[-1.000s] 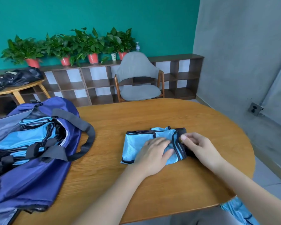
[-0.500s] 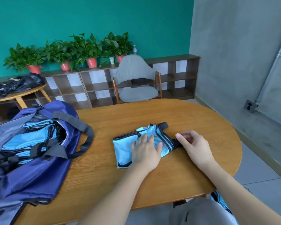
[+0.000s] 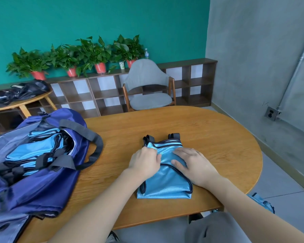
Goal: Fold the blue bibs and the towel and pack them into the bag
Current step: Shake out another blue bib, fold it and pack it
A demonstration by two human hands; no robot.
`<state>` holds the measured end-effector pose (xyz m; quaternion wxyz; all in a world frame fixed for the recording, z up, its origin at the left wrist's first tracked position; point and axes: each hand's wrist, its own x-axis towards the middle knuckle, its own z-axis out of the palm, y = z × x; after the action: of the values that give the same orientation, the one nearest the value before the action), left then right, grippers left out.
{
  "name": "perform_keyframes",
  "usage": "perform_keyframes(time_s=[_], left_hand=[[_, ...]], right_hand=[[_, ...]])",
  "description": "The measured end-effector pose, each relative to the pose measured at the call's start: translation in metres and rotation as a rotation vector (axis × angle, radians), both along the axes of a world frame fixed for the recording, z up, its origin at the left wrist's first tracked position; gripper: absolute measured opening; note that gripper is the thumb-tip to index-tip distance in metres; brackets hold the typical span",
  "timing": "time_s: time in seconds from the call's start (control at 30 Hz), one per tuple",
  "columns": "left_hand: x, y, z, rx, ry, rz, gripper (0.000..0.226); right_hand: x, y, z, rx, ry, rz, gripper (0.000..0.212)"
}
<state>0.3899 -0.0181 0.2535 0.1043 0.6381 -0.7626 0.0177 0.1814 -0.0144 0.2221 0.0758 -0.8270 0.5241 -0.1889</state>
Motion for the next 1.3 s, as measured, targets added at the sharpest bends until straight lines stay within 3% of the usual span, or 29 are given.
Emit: perform_keyframes(time_s=[0.13,0.27,0.37,0.47,0.57,0.67,0.9,1.13,1.23,1.3], left_hand=[[0.021,-0.007,-0.02,-0.078,0.077,-0.078,0.04],[0.038,-0.013,-0.019,-0.03,0.617,-0.08,0.027],[0.049,-0.002,-0.02,-0.034,0.814,-0.11,0.021],[0.056,0.011,-0.028,-0.119,0.721,-0.202,0.025],[0.06,0.015,-0.033,-0.095,0.698,-0.267,0.023],[0.062,0.015,-0.029,0.026,0.697,-0.307,0.023],[0.067,0.019,-0.013,0.273,0.774,-0.273,0.013],[0.074,0.021,-0.014,0.294,0.564,-0.273,0.065],[0.074,0.021,-0.016,0.168,0.58,-0.206,0.045],[0.072,0.023,-0.017,0.1,0.688,-0.146,0.028]], right_hand=[[0.006,-0.022,0.002,0.066,0.027,0.038,0.066],[0.015,-0.047,0.003,0.042,-0.046,0.003,0.06],[0.022,-0.043,0.005,-0.098,-0.225,0.004,0.041],[0.026,-0.011,0.005,-0.131,-0.343,0.175,0.032],[0.028,0.01,0.0,-0.097,-0.307,0.329,0.034],[0.03,0.007,0.0,-0.053,-0.312,0.339,0.038],[0.031,0.003,-0.004,-0.052,-0.302,0.369,0.025],[0.029,0.005,0.007,0.141,-0.597,0.191,0.019],[0.029,0.007,0.009,0.196,-0.647,0.145,0.02],[0.028,0.007,0.009,0.198,-0.692,0.121,0.02]])
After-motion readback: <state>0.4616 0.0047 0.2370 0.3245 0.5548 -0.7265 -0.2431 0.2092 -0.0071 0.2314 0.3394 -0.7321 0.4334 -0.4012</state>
